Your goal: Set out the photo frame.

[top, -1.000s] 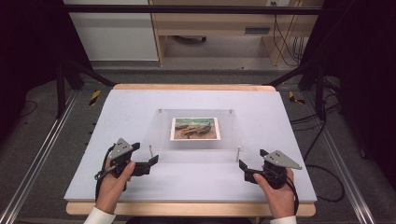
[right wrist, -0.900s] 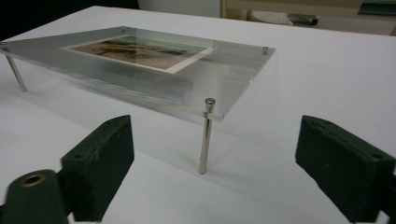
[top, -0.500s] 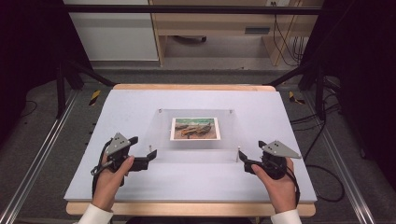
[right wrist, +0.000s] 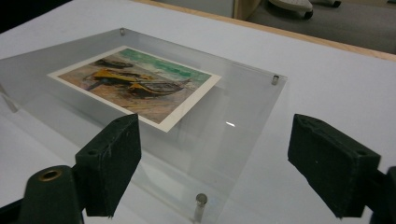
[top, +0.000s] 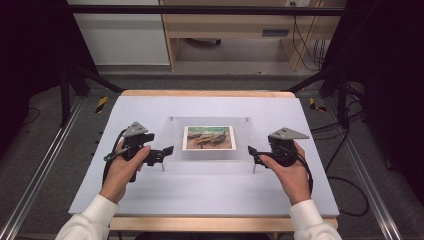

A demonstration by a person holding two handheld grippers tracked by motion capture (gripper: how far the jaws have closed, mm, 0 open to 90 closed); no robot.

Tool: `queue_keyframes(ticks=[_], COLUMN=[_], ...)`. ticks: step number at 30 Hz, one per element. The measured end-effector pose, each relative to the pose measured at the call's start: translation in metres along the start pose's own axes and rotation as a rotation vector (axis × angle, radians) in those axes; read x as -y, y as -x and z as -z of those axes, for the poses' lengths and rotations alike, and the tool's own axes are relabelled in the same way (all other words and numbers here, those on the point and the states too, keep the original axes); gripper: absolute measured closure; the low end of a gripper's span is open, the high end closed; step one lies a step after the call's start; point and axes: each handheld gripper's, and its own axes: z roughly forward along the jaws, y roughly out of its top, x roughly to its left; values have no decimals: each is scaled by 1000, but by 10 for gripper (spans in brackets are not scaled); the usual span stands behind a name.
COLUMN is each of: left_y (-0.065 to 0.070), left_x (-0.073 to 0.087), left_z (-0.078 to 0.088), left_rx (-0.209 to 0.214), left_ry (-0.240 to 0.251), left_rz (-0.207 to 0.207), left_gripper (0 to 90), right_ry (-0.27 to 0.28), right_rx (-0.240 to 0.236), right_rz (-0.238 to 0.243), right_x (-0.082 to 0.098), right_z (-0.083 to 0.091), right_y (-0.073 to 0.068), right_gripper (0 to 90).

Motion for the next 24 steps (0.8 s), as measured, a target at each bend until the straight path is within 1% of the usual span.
queue_keyframes(ticks=[1,2,3,4,5,6,7,8,9,10,11,14,15,16,17,18,19,21,22,23,24], left_y=[-1,-1,-3,-3,-4,-4,-7,-7,-8,-8,-9,-9,-9,-10,-11,-12,-12,-13,-13,-13,-13], left_x=[1,1,2,2,2,2,3,3,5,5,8,11,15,17,19,20,20,25,25,27,27], left_z=[-6,-6,-10,-10,-13,-13,-18,-18,-23,-23,-26,-29,-29,-29,-28,-28,-28,-29,-29,-31,-31], left_rx=[-5,-5,-10,-10,-8,-8,-10,-10,-19,-19,-21,-21,-27,-31,-34,-35,-35,-42,-42,-33,-33], left_ry=[-16,-16,-13,-13,-3,-3,-2,-2,-9,-9,-6,-12,-12,-5,2,5,5,4,4,-1,-1], left_rz=[2,2,17,17,42,42,68,68,68,68,86,88,90,97,113,121,121,125,125,122,122], left_gripper=[64,64,64,64,61,62,66,70,70,75,91,108,110,115,125,141,152,161,183,221,226], right_ry=[-14,-14,-24,-24,-32,-32,-44,-44,-53,-53,-58,-70,-72,-74,-71,-79,-79,-78,-78,-85,-85], right_rx=[-7,-7,-24,-24,-40,-40,-49,-49,-63,-63,-73,-87,-89,-91,-96,-101,-100,-108,-108,-106,-106], right_rz=[-12,-12,-27,-27,-44,-44,-41,-41,-52,-52,-66,-78,-80,-87,-81,-92,-88,-99,-99,-98,-98], right_x=[0,0,1,1,1,1,1,1,0,0,0,1,2,3,4,5,5,7,7,9,9], right_z=[-7,-7,-14,-14,-19,-19,-23,-23,-27,-27,-30,-33,-33,-33,-34,-35,-35,-37,-37,-39,-39], right_y=[3,3,5,5,5,5,6,6,7,7,8,10,10,10,11,11,11,12,12,11,11], right_gripper=[184,184,183,183,183,183,180,180,178,178,175,181,188,193,201,206,218,231,231,241,241])
